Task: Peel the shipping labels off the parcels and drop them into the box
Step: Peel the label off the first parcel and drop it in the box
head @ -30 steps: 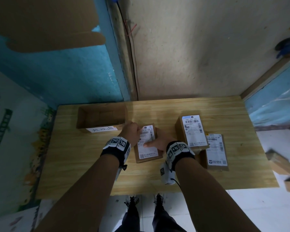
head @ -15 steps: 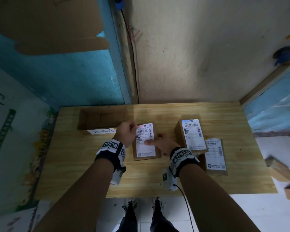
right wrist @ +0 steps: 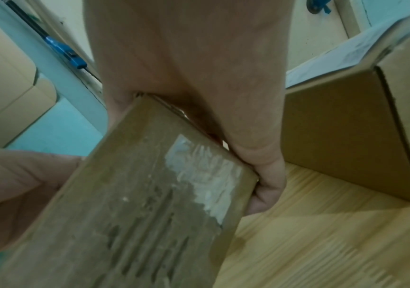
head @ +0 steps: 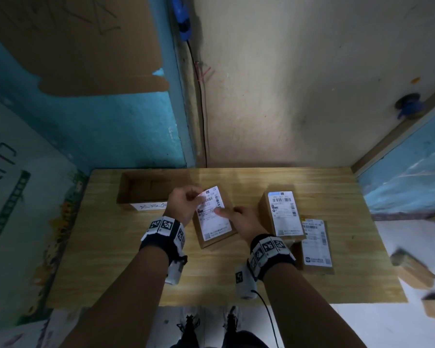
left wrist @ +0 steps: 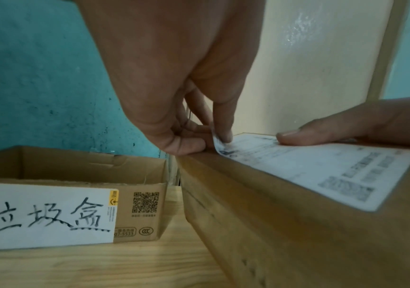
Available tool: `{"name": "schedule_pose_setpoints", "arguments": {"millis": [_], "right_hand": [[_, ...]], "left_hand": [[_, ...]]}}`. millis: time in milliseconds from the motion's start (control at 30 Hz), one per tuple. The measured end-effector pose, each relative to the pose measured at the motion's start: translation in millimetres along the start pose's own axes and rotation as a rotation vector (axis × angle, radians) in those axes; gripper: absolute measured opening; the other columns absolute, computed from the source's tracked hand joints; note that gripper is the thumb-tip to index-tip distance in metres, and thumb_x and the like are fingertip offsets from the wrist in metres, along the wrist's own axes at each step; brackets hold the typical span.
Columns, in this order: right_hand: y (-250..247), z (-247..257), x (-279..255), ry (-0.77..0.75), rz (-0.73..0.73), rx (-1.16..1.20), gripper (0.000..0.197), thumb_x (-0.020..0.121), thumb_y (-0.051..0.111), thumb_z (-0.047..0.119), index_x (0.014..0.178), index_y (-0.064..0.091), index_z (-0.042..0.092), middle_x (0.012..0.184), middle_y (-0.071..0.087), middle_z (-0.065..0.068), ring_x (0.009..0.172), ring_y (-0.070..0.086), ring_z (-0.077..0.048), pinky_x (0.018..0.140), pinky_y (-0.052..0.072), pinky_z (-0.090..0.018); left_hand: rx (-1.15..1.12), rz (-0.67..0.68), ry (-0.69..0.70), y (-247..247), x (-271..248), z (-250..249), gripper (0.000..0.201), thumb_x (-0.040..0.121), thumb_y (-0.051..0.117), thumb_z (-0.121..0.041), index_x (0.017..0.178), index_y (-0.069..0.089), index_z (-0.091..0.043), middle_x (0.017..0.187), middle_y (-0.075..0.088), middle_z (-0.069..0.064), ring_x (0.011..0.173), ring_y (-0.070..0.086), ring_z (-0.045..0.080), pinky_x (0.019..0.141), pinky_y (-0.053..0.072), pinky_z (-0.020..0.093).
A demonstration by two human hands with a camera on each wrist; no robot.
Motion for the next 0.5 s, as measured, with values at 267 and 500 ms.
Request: {"name": "schedule_pose_setpoints", "arguments": {"millis": [267, 500], "right_hand": [[-6.1, 23.6, -11.8, -0.030, -0.045, 0.082, 0.071, 0.077, 0.081, 0.052, 0.132, 0.064, 0.011, 0.119, 0.075, -0.004, 0.109, 0.069, -0.023, 0.096, 0.050, -0.038], [-12.2, 45.2, -29.9, -0.098, -0.047, 0.127, 0.053, 0.086, 0.076, 0.045, 0.128, 0.067, 0.013, 0.119, 0.075, -0.003, 0.104, 0.069, -0.020, 0.098, 0.047, -0.037]], "left_hand": [[-0.040, 0.008, 0.029, -5.6, 13.2, -18.4, 0.013, 0.089, 0.065, -0.018, 0.097, 0.076, -0.015, 0.087, 0.073, -0.002, 0.073, 0.065, 0.005, 0.059, 0.045, 0.012], [-0.064, 0.004, 0.047, -13.1, 20.4, -36.0, 0.015, 0.088, 0.066, -0.010, 0.100, 0.075, -0.012, 0.088, 0.072, -0.001, 0.083, 0.068, 0.016, 0.075, 0.056, 0.033]]}}
Point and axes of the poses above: each hand's wrist, its own x-axis towards the middle knuckle, its own y-axis out of the palm, z = x × y, the point moved 4 cm from there along x, towards the middle knuckle
